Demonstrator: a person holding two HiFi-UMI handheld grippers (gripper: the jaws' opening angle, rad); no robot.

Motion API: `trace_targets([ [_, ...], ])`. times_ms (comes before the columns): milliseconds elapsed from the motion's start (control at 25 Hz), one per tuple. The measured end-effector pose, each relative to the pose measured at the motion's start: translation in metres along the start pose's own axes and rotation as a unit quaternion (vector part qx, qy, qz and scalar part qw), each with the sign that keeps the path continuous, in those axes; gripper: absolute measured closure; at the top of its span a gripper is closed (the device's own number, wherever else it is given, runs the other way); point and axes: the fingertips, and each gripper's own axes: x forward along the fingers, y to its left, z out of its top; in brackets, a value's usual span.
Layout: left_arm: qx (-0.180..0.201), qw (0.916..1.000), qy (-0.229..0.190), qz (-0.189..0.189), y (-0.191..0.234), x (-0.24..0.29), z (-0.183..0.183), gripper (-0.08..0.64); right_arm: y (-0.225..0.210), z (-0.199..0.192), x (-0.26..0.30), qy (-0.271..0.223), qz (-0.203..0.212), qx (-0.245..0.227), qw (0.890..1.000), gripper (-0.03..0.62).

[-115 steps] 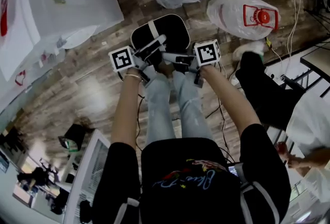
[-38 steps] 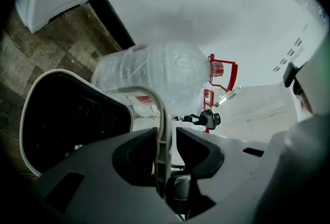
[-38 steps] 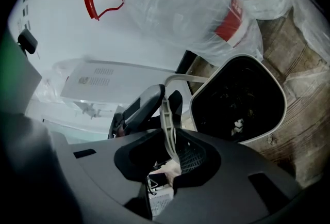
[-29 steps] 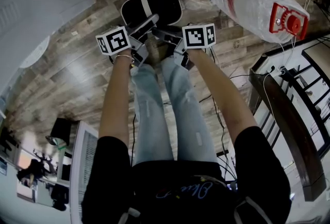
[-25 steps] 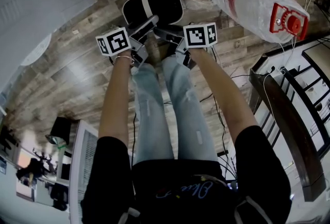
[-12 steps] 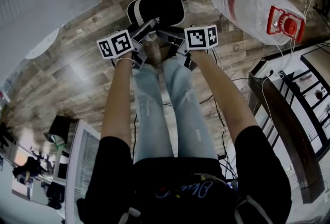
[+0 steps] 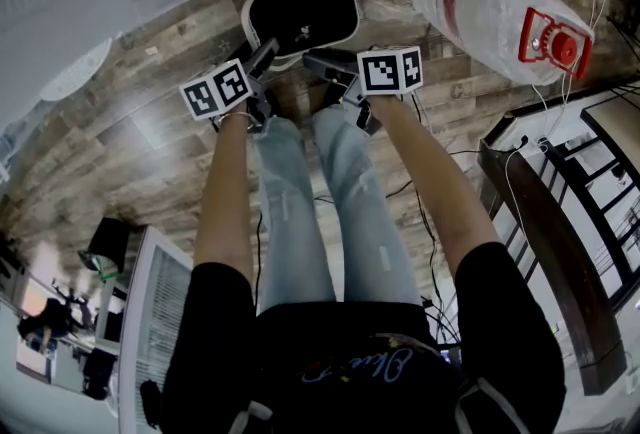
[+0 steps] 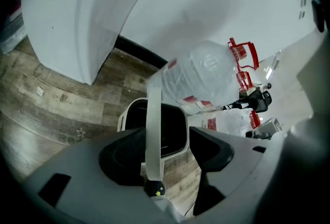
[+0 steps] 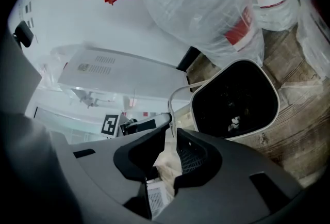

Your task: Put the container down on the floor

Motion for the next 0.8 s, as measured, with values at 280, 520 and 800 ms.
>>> trace_targets([
  [280,-0.016,0.9997,-0.01,0.017,0.01,-0.019,-0.004,0.31,0.013,0.001,-0.002,-0.01,0.003,-0.008,1.0,0.511],
  [520,0.054,0.9984,-0.003,0.017,-0.016,-0.037,-0.006,0.523,0.037,0.005,-0.012,-0.042,0.016,-0.001,0.999,0.519],
  [800,0.12,0.9918,-0.023,-0.036,-0.067,-0.072,0.0,0.557,0.078,0.011,-0.029,-0.068,0.023,-0.044,0.996,0.588],
])
